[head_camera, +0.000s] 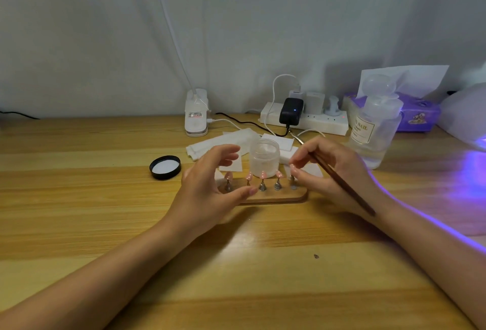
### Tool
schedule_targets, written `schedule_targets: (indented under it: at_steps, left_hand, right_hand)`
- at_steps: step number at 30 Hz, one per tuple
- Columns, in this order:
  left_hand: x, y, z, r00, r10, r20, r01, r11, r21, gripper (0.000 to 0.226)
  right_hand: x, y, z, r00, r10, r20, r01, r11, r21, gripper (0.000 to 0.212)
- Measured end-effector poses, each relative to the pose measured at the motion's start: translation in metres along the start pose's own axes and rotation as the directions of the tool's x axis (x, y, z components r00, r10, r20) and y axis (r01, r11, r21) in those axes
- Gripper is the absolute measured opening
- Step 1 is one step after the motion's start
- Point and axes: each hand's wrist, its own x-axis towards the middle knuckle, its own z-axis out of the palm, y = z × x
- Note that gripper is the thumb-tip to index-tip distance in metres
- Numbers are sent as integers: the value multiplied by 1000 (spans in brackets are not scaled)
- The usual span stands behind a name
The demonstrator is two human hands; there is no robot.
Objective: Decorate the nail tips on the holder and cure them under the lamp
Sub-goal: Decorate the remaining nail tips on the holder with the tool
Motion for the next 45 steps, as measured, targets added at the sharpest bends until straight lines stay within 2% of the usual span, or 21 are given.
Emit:
schedule_targets:
  at_steps: [10,16,21,24,29,33,35,37,40,42,45]
  left_hand:
    - [0,-3,-1,996,-71,48,71,997,2,58]
    - [1,-5,-1,981,-148,124,146,989,23,68]
    - [2,-6,0,985,-133,110,134,991,-5,70]
    - [2,-7,0,987,-120,103,122,992,-12,70]
    - [3,-7,0,988,-112,108,113,994,-5,70]
    - [2,-7,0,990,-99,101,100,995,0,69]
    - [1,-6,0,994,-63,88,62,998,20,64]
    - [0,-4,0,998,52,28,-53,997,50,55]
    - [-3,1,1,967,251,-52,-241,960,141,41]
    - [-4,2,1,949,312,-53,-299,938,176,34]
    - [-4,1,1,929,361,-87,-337,918,210,31]
  right_hand:
    - [0,3,-5,994,-4,112,7,1000,-18,20]
    - [1,-5,3,996,41,83,-34,996,-83,30]
    - [1,-10,11,997,14,82,-5,993,-115,34]
    - [2,-10,14,997,7,77,2,994,-111,29]
    - [3,-6,17,996,-70,56,76,990,-123,27]
    - [2,-5,19,979,-204,23,205,960,-193,14]
    - [2,-9,20,968,-249,-26,239,950,-200,14]
    - [2,-15,22,961,-258,-97,240,956,-170,15]
    - [0,-26,27,962,-228,-146,226,974,-35,21]
    - [-2,-33,32,973,-190,-134,200,978,62,31]
    - [-5,-38,40,985,-123,-122,146,967,210,32]
